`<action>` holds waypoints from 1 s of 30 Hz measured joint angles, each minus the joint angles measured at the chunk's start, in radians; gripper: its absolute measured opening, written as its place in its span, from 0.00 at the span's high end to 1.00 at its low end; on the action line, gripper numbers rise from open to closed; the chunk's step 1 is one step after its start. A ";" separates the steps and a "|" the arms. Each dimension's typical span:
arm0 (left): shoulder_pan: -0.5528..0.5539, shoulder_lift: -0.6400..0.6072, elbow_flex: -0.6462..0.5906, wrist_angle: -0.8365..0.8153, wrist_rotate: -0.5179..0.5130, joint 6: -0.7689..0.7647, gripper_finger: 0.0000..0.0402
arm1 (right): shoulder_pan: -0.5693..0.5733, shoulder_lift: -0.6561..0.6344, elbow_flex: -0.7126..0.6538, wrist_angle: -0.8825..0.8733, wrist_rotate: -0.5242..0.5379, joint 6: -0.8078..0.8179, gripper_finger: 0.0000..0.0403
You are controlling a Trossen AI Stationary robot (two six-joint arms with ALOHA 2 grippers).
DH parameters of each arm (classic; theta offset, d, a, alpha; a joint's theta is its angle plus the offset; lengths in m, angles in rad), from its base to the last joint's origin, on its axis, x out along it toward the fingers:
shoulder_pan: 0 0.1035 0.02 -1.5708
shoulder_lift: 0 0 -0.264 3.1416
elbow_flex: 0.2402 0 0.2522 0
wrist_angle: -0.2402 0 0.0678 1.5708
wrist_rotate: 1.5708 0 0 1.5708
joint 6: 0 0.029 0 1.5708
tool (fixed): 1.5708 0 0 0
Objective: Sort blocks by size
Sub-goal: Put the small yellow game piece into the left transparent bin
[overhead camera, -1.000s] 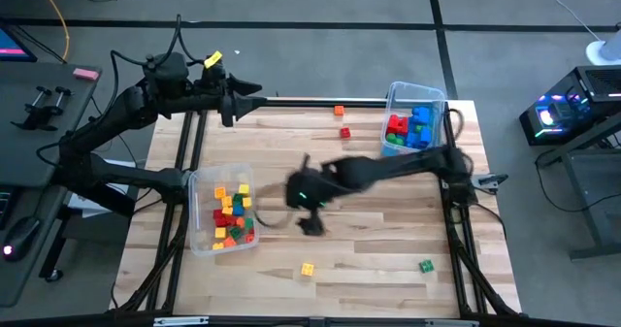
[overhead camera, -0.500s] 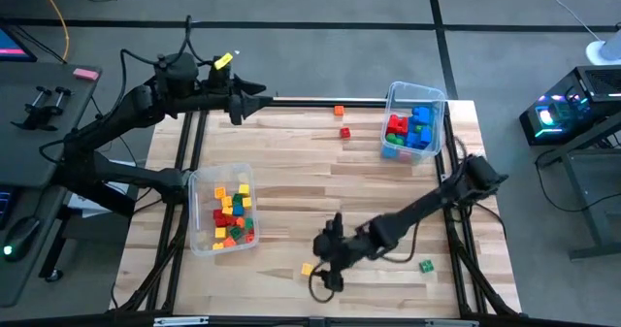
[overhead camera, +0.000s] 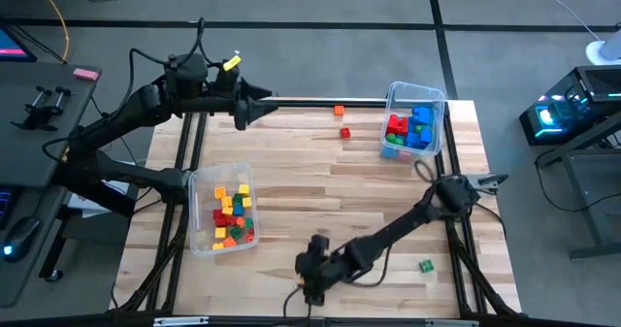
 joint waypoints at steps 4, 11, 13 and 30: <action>0.000 0.000 0.000 0.000 0.034 0.001 0.21 | 0.032 0.096 0.112 -0.115 0.019 0.000 0.14; 0.000 0.000 0.000 -0.001 0.037 0.003 0.21 | 0.048 0.214 0.275 -0.273 0.097 0.053 0.14; 0.000 0.000 0.000 -0.001 0.037 0.003 0.21 | 0.048 0.222 0.286 -0.278 0.096 0.058 0.14; -0.001 -0.001 0.000 -0.028 0.037 0.003 0.21 | 0.038 0.217 0.268 -0.327 0.047 0.097 0.18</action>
